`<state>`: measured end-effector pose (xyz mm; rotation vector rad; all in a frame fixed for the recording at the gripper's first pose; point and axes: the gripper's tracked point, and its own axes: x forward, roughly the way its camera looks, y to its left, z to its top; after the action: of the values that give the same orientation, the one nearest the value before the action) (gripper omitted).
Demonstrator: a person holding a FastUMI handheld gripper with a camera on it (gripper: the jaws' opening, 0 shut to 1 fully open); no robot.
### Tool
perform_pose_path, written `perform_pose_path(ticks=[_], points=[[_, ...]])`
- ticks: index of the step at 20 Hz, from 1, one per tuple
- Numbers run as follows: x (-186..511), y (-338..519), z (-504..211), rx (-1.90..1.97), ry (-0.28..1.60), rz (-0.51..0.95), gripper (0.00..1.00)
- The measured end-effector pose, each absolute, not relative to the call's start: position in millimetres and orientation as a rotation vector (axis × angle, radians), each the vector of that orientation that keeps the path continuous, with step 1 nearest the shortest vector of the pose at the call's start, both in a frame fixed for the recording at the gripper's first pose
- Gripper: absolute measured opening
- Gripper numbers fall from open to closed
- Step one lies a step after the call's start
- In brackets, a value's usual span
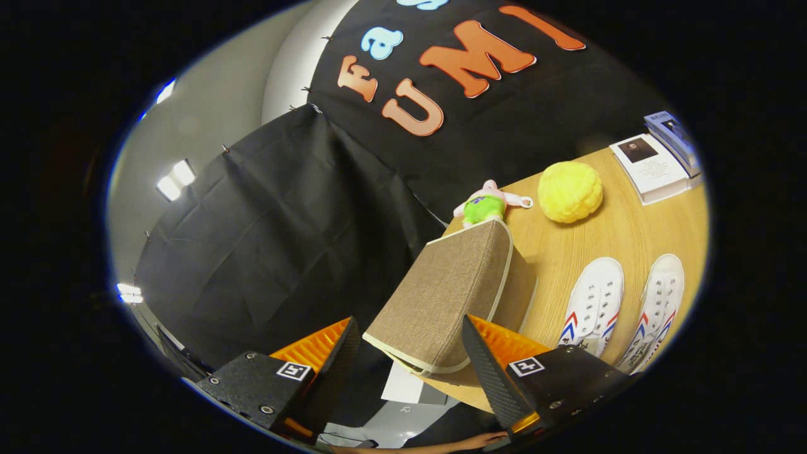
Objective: Open the storage box then place both shoes into the box .Put the left shoe in first, then the right shoe, with the right side of both shoes facing outward in a uniform manner.
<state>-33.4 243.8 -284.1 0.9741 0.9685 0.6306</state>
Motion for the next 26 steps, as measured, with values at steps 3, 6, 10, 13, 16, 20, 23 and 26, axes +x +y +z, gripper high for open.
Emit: perform_pose_path(ticks=[3,6,10,13,16,20,23,26], points=[[-30.9,259.0,-293.2,1.102,0.986,0.657,0.97],[-30.3,264.6,-310.6,1.152,1.005,0.640,0.96],[-32.9,272.8,-328.4,1.180,1.029,0.638,0.96],[-37.6,280.4,-345.0,1.208,1.054,0.630,0.96],[-38.2,285.9,-346.1,1.266,1.045,0.648,0.96],[-36.5,287.6,-356.5,1.326,1.055,0.634,0.96],[-35.0,289.8,-357.6,1.388,1.054,0.633,0.96],[-30.0,284.6,-351.0,1.449,1.029,0.627,0.96]])
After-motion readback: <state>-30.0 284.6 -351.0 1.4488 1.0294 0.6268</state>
